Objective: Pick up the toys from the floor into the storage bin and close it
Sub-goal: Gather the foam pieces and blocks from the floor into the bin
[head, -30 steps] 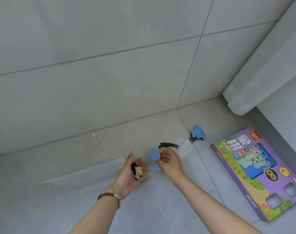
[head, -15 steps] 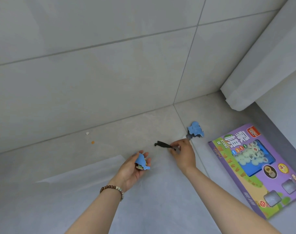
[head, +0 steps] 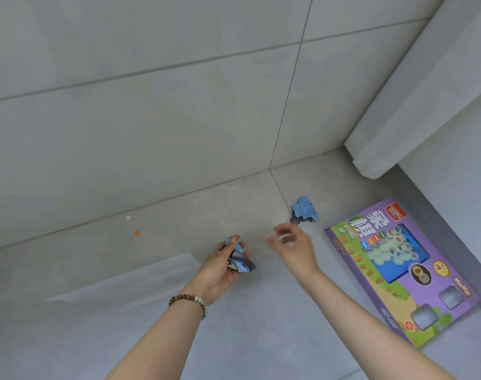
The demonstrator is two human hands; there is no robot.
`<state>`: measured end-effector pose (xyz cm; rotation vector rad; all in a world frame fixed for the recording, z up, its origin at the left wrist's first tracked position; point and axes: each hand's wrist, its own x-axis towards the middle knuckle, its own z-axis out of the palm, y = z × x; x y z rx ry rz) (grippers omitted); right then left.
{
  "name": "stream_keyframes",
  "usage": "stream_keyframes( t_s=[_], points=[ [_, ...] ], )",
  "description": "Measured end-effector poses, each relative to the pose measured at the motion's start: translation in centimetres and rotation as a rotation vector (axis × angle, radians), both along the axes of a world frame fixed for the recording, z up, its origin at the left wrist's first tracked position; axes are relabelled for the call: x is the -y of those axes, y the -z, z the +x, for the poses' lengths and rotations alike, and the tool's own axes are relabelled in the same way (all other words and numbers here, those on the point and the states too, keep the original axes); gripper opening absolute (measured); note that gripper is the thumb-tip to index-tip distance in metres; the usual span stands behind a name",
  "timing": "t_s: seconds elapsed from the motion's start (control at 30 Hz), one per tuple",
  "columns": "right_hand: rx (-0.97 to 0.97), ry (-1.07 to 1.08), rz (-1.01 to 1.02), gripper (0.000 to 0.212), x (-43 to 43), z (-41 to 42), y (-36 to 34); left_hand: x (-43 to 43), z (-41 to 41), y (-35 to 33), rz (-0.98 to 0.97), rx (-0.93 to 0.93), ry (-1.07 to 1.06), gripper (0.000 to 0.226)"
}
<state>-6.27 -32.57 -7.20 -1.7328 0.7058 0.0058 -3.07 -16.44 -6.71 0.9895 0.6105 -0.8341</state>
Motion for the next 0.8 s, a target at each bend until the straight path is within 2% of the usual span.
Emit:
stream_keyframes(
  t_s=[0.07,0.1,0.17,0.23,0.4,0.47,0.53,0.6,0.67,0.8],
  points=[
    [0.060,0.168,-0.183,0.033,2.7,1.8,0.8,0.4,0.3,0.0,0.000,-0.019,-0.062,0.018],
    [0.014,0.153,-0.261,0.043,4.1,2.8,1.3,0.5,0.4,0.1,-0.005,-0.029,-0.077,0.019],
    [-0.188,-0.033,-0.405,0.054,6.4,4.2,2.8,0.7,0.3,0.1,0.004,-0.047,-0.076,0.019],
    [-0.306,-0.240,-0.557,0.051,7.0,4.4,4.2,0.6,0.1,0.3,0.028,-0.057,-0.062,0.020],
    [-0.005,-0.305,-0.634,0.037,3.5,-0.8,4.8,-0.3,0.0,0.4,0.045,-0.061,-0.087,0.022],
    [-0.016,-0.210,-0.536,0.040,2.4,-2.5,4.4,-0.7,-0.1,0.4,0.053,-0.059,-0.080,0.025],
    [-0.133,-0.106,-0.364,0.052,1.9,-2.3,3.6,-1.1,-0.5,0.3,0.064,-0.066,-0.066,0.026],
    [-0.258,-0.107,-0.292,0.061,1.5,-1.4,3.3,-1.5,-0.9,0.1,0.078,-0.075,-0.045,0.028],
    [-0.319,-0.088,-0.228,0.060,1.2,-0.9,2.8,-1.9,-1.2,-0.3,0.108,-0.072,-0.018,0.026],
    [-0.267,-0.032,0.026,0.046,-0.4,-0.6,-0.2,-3.7,-1.4,-2.8,0.167,-0.009,0.021,0.022]
  ],
)
